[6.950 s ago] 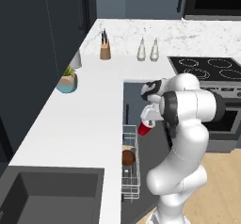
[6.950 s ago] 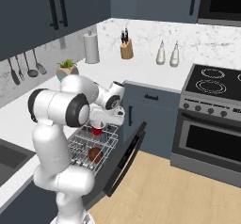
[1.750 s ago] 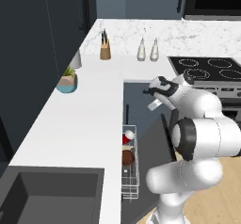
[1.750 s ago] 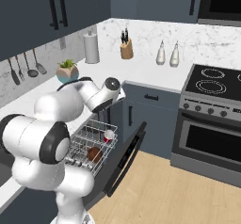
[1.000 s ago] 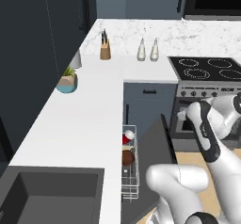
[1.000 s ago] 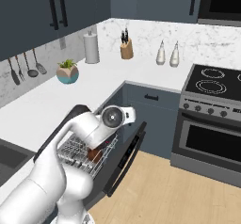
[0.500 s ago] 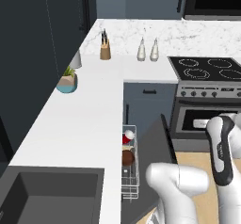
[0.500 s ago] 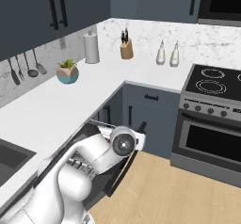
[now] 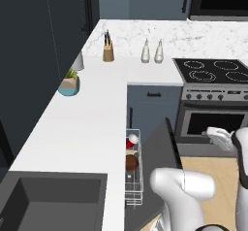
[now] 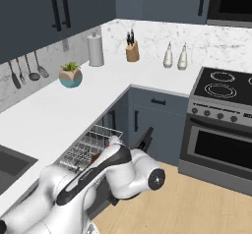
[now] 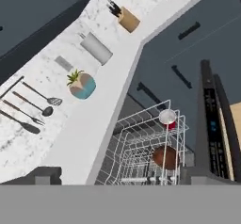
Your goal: Pick up the cup and bowl from the counter, place them in the dishwasher, and close the dishwasher door.
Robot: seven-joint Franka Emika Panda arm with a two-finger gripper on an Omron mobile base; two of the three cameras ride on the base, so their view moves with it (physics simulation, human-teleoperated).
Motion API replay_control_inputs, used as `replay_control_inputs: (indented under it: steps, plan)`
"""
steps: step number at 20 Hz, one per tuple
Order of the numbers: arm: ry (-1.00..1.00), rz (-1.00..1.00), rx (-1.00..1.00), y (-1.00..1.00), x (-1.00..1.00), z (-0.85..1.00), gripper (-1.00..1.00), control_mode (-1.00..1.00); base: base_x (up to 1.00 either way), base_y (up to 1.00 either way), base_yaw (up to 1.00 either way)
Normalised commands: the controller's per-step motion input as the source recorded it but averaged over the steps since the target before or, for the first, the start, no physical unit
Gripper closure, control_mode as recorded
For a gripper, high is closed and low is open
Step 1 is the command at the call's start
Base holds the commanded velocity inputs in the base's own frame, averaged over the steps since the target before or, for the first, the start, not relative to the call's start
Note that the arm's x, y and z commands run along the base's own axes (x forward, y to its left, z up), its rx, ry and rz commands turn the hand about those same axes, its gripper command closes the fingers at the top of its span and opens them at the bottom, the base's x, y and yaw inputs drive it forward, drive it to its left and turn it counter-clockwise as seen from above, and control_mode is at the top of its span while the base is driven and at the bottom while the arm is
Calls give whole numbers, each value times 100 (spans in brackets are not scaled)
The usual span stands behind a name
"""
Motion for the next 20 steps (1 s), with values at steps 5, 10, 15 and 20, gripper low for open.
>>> replay_control_inputs:
  steps: [5, 10, 15, 20]
  plan:
    - [14, 10, 31, 0, 14, -47, -100, -100, 0, 0, 0]
    - [15, 16, 39, 0, 10, -37, -100, -100, 0, 0, 0]
    - [2, 13, 43, -8, 14, -25, -100, -100, 0, 0, 0]
    - [8, 11, 39, -34, 4, -32, -100, -100, 0, 0, 0]
